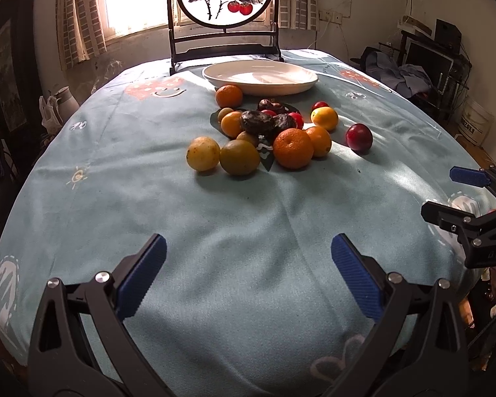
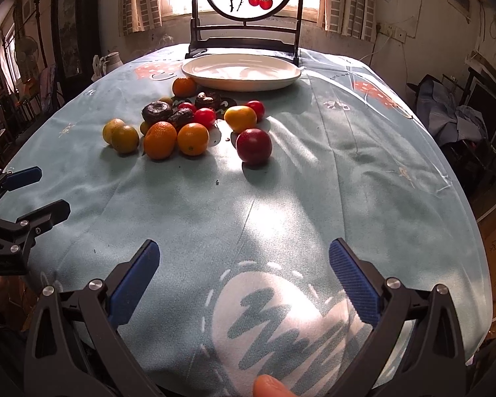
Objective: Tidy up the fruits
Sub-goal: 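Close the right gripper on the red apple while the left gripper grasps a yellow fruit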
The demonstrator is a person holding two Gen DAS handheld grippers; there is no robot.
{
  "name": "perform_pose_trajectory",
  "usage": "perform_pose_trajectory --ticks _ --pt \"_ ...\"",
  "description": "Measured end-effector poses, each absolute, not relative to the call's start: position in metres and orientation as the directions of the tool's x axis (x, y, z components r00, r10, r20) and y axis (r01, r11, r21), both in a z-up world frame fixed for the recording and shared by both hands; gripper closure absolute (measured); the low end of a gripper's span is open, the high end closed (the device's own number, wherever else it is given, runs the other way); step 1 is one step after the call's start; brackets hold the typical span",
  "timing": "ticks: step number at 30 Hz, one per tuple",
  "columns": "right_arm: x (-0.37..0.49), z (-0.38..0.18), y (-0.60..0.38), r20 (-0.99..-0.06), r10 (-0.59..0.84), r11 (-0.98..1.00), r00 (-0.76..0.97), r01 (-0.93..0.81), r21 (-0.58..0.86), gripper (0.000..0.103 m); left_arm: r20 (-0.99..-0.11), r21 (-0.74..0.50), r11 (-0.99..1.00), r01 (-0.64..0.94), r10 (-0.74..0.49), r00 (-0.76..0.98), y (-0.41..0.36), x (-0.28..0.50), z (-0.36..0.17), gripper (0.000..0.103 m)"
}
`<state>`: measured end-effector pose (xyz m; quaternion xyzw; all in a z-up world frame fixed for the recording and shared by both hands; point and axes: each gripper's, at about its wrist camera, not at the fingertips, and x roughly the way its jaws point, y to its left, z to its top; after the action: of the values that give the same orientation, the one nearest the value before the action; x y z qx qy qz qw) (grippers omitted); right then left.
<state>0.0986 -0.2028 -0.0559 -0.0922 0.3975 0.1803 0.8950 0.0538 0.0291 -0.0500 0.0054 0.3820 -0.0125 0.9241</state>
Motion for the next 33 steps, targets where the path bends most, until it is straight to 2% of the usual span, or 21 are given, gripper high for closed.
perform_pose_trajectory --ticks 6,7,9,11,17,19,24,26,28,30,33 --pt "0.134 -0.059 -0.205 -0.754 0.300 0.921 0.585 -0.383 0.069 0.002 -0.719 -0.037 0.999 -0.018 -0.014 0.695 0.050 0.075 -0.057 0.002" --pt "0.141 -0.060 -0.203 -0.756 0.306 0.921 0.579 -0.381 0.082 0.004 -0.723 -0.051 0.998 -0.026 -0.019 0.690 0.054 0.078 -0.060 0.002" --pt "0.155 -0.061 -0.199 -0.754 0.325 0.916 0.571 -0.388 0.101 0.020 -0.730 -0.075 0.997 -0.033 -0.032 0.683 0.059 0.083 -0.063 0.002" --pt "0.172 -0.063 -0.194 -0.765 0.324 0.915 0.556 -0.389 0.105 0.029 -0.733 -0.077 0.996 -0.036 -0.032 0.680 0.062 0.087 -0.065 0.002" --pt "0.214 -0.070 -0.183 -0.788 0.322 0.916 0.525 -0.382 0.120 0.033 -0.732 -0.064 0.998 -0.027 -0.029 0.681 0.066 0.093 -0.069 0.002" --pt "0.221 -0.074 -0.180 -0.796 0.320 0.915 0.514 -0.386 0.119 0.038 -0.735 -0.073 0.997 -0.027 -0.035 0.677 0.068 0.095 -0.069 0.002" --pt "0.230 -0.080 -0.182 -0.796 0.327 0.912 0.508 -0.390 0.126 0.058 -0.744 -0.108 0.994 -0.010 -0.074 0.664 0.075 0.103 -0.067 0.002" --pt "0.230 -0.079 -0.186 -0.785 0.354 0.905 0.509 -0.399 0.150 0.063 -0.744 -0.110 0.994 0.004 -0.085 0.663 0.078 0.108 -0.064 0.002" --pt "0.232 -0.079 -0.190 -0.778 0.378 0.900 0.502 -0.394 0.184 0.063 -0.735 -0.100 0.995 0.020 -0.087 0.673 0.080 0.116 -0.060 0.003" --pt "0.234 -0.080 -0.194 -0.771 0.406 0.894 0.491 -0.389 0.223 0.063 -0.726 -0.072 0.997 0.034 -0.076 0.684 0.083 0.126 -0.055 0.005" --pt "0.237 -0.081 -0.201 -0.759 0.446 0.882 0.474 -0.379 0.282 0.063 -0.722 -0.040 0.996 0.083 -0.086 0.686 0.085 0.143 -0.051 0.020"
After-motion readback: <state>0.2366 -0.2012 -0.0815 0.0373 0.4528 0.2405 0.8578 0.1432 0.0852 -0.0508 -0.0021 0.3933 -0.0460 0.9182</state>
